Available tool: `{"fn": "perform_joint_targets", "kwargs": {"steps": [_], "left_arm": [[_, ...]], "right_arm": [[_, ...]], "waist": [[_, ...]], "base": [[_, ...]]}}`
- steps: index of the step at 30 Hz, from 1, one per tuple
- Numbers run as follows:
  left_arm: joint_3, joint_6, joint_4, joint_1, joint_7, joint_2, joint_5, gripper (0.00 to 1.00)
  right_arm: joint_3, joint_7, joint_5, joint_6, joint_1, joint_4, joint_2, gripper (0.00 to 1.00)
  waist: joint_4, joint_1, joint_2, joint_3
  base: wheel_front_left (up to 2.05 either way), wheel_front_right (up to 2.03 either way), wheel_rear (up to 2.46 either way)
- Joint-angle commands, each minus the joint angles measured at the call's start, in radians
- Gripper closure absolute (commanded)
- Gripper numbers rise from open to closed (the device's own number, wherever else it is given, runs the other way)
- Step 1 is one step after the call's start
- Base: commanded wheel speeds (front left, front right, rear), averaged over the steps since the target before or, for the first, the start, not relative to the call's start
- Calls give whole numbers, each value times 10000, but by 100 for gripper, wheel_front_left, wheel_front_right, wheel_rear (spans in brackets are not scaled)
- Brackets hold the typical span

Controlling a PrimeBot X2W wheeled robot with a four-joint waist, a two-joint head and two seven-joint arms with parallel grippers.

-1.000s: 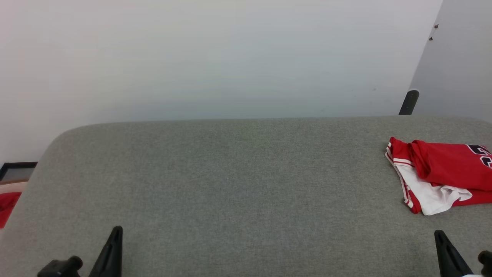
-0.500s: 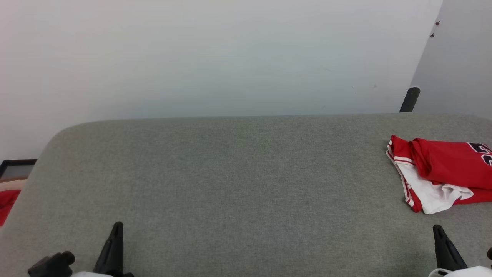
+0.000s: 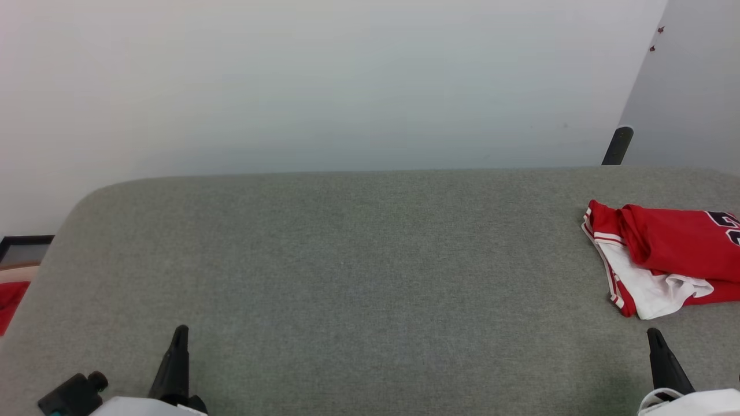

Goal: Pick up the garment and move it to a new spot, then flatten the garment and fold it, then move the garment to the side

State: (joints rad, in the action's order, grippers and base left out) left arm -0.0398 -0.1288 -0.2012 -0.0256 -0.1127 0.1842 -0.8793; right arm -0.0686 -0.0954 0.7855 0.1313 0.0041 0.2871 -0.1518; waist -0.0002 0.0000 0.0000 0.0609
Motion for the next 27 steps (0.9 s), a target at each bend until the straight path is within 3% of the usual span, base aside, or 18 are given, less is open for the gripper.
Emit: {"fn": "perform_joint_targets", "kwargs": {"steps": [1, 27], "left_arm": [[-88, -10, 93, 270, 77, 17, -326, 100], [-349, -17, -106, 710, 920, -493, -2978, 100]], "right_arm": [[-81, 68, 355, -2, -333, -177, -14, 100], [-230, 847, 3348, -4, -677, -286, 380, 100]], "waist": [[0, 0, 0, -12], [1, 0, 0, -194]], "base": [[0, 0, 0], [0, 0, 0]]}}
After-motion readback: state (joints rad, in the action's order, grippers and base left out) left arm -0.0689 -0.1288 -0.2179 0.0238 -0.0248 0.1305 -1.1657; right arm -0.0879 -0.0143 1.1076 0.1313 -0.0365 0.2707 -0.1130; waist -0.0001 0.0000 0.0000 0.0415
